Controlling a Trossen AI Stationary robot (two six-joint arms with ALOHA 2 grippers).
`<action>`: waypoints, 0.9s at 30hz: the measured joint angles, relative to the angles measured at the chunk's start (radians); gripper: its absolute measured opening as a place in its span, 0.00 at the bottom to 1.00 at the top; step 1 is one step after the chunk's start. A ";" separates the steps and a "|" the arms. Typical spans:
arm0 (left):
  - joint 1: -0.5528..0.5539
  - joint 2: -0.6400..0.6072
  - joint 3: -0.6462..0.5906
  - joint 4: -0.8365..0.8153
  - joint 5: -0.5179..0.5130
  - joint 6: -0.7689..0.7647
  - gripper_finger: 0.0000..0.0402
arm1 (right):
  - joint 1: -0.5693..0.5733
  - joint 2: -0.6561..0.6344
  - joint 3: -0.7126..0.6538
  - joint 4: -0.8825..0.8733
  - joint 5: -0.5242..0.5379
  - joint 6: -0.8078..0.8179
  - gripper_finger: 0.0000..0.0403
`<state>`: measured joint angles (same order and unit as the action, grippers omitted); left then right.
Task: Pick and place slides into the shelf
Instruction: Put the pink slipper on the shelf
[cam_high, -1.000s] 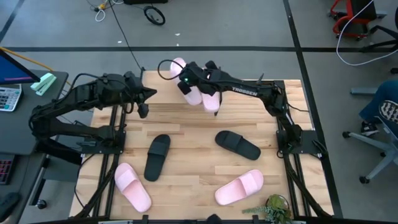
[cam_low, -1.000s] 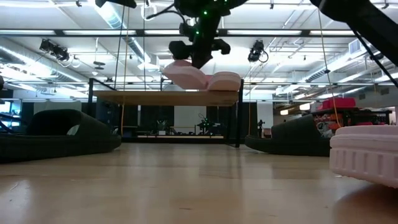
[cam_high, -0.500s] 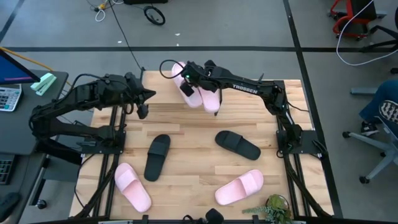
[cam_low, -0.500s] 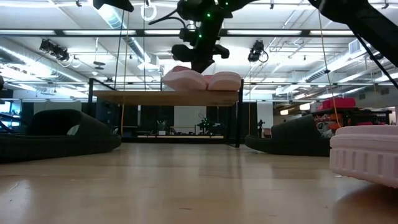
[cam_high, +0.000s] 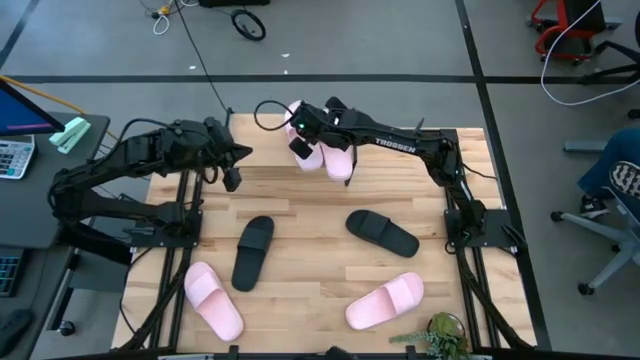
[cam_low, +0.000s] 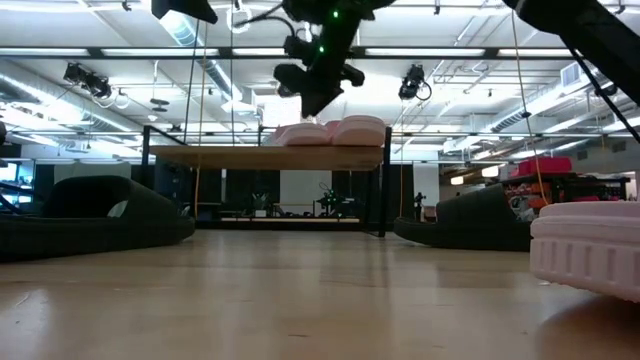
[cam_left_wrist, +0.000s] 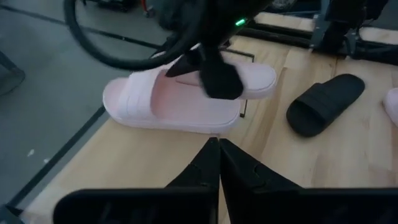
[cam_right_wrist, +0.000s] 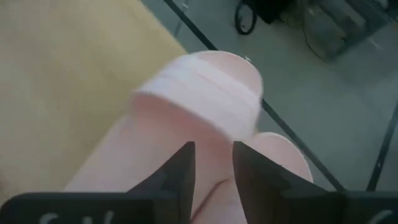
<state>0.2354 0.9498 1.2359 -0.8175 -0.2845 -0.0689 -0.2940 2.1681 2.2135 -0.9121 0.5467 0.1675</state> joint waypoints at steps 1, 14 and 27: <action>0.004 0.010 0.000 0.000 -0.022 -0.005 0.02 | 0.017 -0.005 0.000 0.001 0.001 -0.014 0.27; 0.217 0.270 0.001 0.032 -0.232 -0.095 0.02 | 0.305 -0.175 0.000 -0.127 0.087 -0.035 0.12; 0.410 0.612 0.001 0.265 -0.129 0.048 0.01 | 0.548 -0.233 0.000 -0.419 0.347 0.163 0.06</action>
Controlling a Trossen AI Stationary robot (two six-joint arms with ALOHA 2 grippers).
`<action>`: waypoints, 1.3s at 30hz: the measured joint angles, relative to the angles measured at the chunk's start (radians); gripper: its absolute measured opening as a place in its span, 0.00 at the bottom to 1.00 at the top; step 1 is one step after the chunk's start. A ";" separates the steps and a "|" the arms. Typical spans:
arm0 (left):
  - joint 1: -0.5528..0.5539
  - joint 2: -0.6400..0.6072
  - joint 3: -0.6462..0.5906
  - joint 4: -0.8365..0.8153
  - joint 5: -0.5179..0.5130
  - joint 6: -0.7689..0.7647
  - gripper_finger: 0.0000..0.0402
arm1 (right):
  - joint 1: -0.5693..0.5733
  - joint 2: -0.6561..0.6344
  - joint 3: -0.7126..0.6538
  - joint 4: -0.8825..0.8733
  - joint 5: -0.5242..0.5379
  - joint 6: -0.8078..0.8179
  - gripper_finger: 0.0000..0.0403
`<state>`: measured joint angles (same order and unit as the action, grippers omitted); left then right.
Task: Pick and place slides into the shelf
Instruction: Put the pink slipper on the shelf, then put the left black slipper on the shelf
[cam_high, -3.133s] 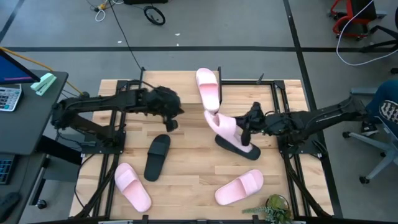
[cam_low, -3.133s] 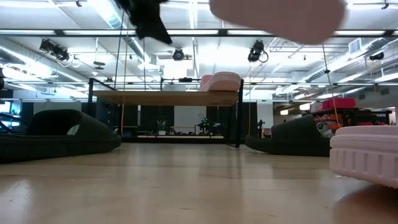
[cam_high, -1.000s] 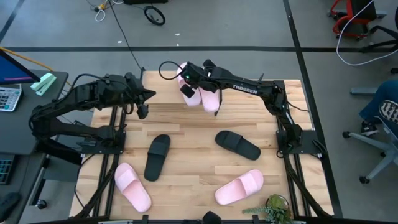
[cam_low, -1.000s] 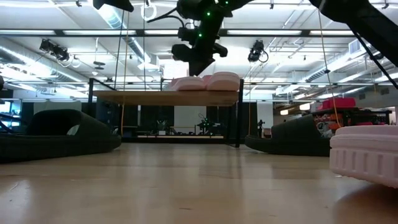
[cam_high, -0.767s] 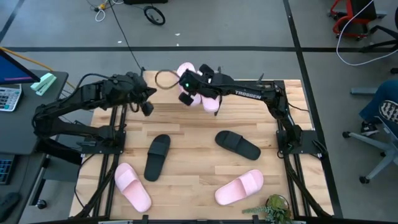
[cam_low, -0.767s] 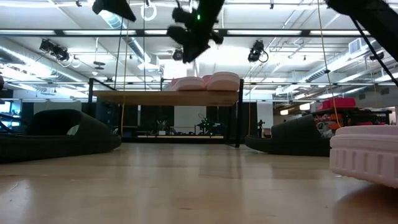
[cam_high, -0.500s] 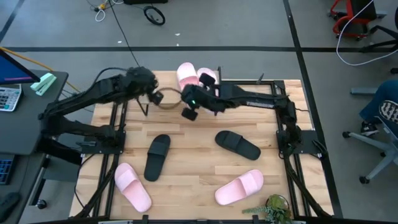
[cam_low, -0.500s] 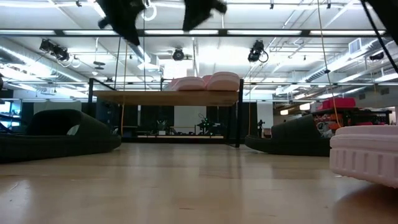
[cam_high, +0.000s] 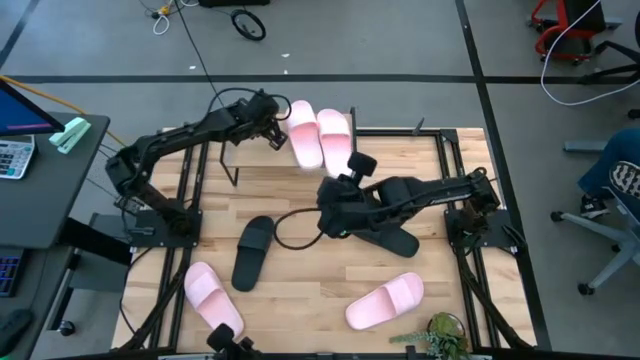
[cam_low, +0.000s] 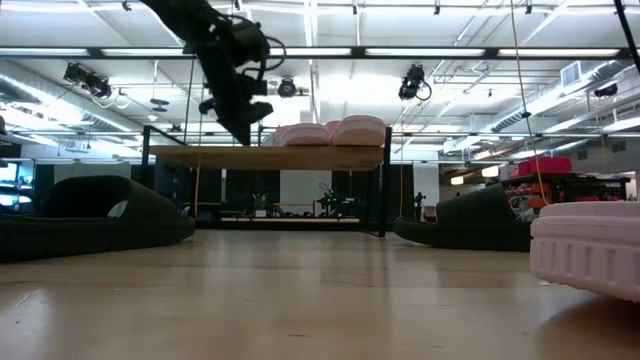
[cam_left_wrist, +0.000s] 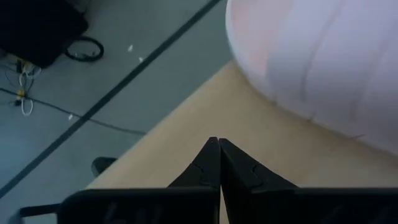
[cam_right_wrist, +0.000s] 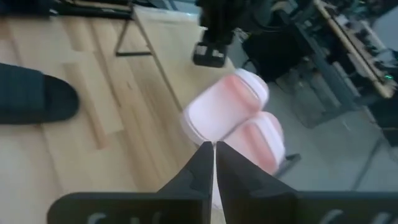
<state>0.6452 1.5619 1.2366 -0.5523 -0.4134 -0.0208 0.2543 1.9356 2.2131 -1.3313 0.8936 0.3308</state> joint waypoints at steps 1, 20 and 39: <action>0.005 0.009 0.000 0.001 0.017 0.001 0.01 | 0.003 0.001 0.000 -0.015 0.014 0.014 0.06; -0.042 0.078 0.001 0.231 0.168 0.057 0.01 | -0.010 0.003 -0.032 -0.022 0.110 0.107 0.06; -0.071 -0.039 0.159 -0.081 0.087 0.117 0.04 | 0.006 0.003 -0.291 -0.078 0.000 0.313 0.06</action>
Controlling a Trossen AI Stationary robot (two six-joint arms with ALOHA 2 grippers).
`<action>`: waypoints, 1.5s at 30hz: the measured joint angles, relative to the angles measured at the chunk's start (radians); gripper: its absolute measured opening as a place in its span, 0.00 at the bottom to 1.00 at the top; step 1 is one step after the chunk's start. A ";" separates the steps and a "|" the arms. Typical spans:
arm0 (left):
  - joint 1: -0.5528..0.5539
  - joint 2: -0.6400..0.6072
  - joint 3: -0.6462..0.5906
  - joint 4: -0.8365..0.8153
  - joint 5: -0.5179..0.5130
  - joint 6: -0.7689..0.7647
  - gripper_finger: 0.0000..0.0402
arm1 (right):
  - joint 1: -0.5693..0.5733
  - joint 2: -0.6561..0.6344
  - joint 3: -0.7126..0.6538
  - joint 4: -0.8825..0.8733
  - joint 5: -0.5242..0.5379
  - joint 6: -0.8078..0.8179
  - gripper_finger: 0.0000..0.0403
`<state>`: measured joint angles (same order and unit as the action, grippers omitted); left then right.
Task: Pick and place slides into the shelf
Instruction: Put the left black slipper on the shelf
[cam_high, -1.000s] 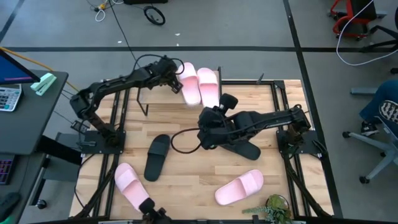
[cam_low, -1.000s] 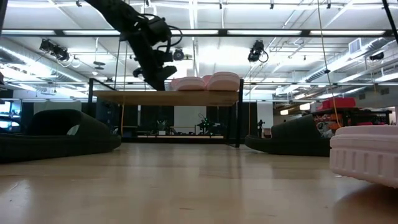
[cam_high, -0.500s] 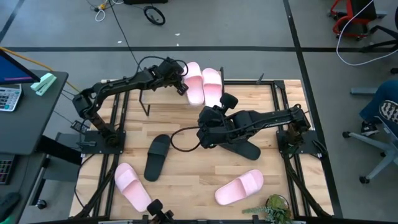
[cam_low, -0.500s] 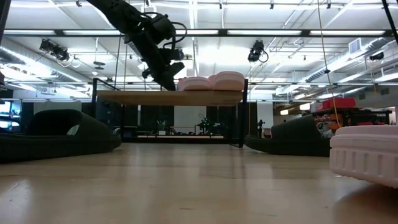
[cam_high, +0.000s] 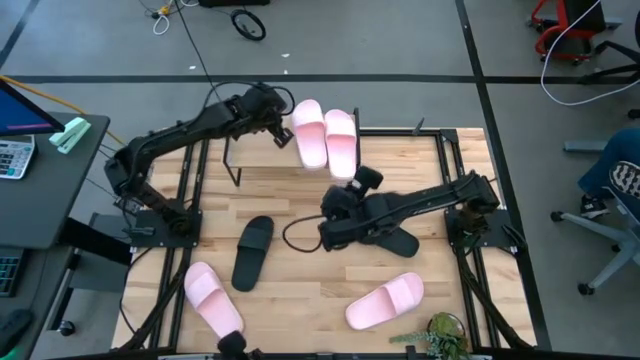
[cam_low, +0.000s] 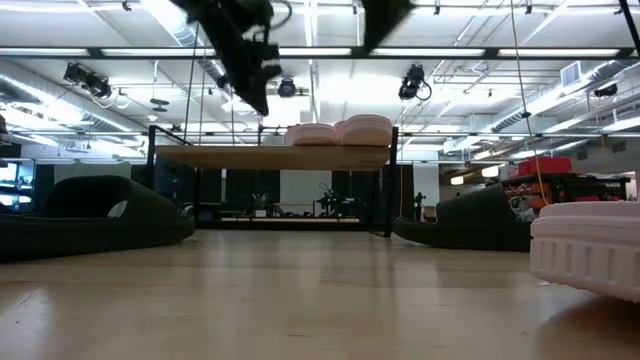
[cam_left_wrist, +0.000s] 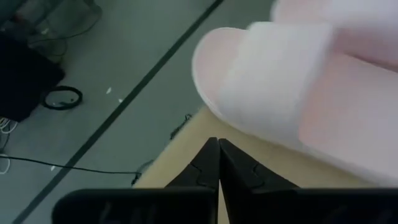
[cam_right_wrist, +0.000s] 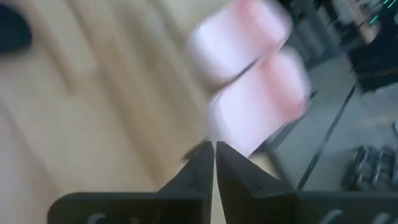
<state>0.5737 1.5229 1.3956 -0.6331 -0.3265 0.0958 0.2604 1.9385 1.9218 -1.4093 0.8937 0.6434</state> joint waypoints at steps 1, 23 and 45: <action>-0.010 -0.014 0.025 -0.051 0.001 0.000 0.05 | 0.005 0.001 -0.038 0.000 -0.024 0.033 0.06; -0.483 -0.057 0.167 -0.532 0.002 -0.215 0.05 | 0.241 0.001 -0.271 0.420 -0.353 0.302 0.06; -0.697 -0.057 0.162 -0.588 -0.003 -0.321 0.02 | 0.225 0.000 -0.348 0.416 -0.247 0.282 0.07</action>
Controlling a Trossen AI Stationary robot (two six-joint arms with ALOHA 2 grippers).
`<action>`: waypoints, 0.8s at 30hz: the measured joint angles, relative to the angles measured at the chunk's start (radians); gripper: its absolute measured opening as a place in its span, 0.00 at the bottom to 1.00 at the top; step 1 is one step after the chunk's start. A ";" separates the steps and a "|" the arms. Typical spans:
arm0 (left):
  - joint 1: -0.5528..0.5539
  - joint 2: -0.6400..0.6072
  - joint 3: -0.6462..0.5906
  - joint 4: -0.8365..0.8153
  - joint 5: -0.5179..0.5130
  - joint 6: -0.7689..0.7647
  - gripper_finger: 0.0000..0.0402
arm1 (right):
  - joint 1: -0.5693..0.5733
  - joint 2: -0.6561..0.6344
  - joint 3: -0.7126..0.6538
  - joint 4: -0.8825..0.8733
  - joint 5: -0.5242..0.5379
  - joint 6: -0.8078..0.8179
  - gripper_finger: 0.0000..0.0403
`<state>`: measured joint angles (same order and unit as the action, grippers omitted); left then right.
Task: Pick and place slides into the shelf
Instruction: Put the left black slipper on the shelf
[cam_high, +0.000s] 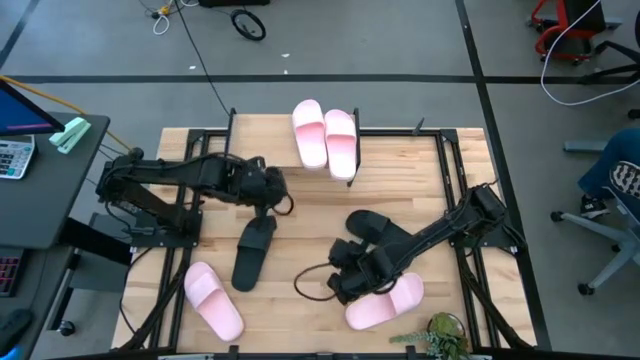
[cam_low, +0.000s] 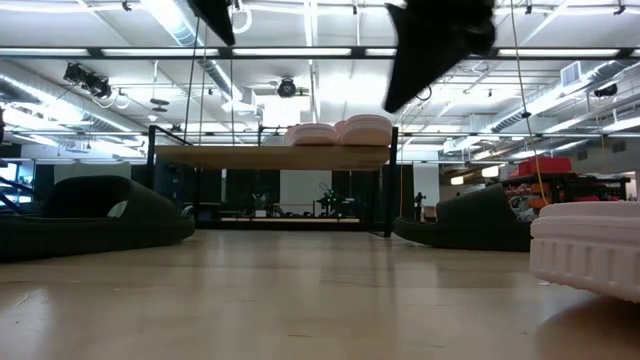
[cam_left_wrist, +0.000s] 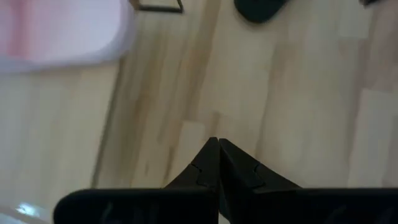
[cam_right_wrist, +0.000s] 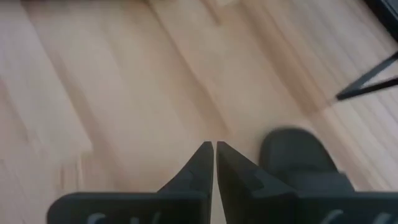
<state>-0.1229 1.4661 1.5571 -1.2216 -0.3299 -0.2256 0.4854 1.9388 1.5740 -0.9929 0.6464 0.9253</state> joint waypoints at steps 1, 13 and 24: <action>-0.018 -0.001 -0.015 0.008 0.000 -0.007 0.02 | 0.009 0.000 -0.013 -0.001 -0.001 0.005 0.07; -0.158 0.000 -0.356 0.048 0.001 -0.153 0.09 | 0.012 0.000 -0.077 -0.003 0.011 -0.118 0.07; -0.335 0.000 -0.538 0.175 0.012 -0.183 0.18 | -0.058 0.000 -0.067 0.004 0.012 -0.269 0.07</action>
<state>-0.4575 1.4666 1.0189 -1.0461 -0.3177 -0.4088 0.4278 1.9388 1.5070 -0.9890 0.6582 0.6568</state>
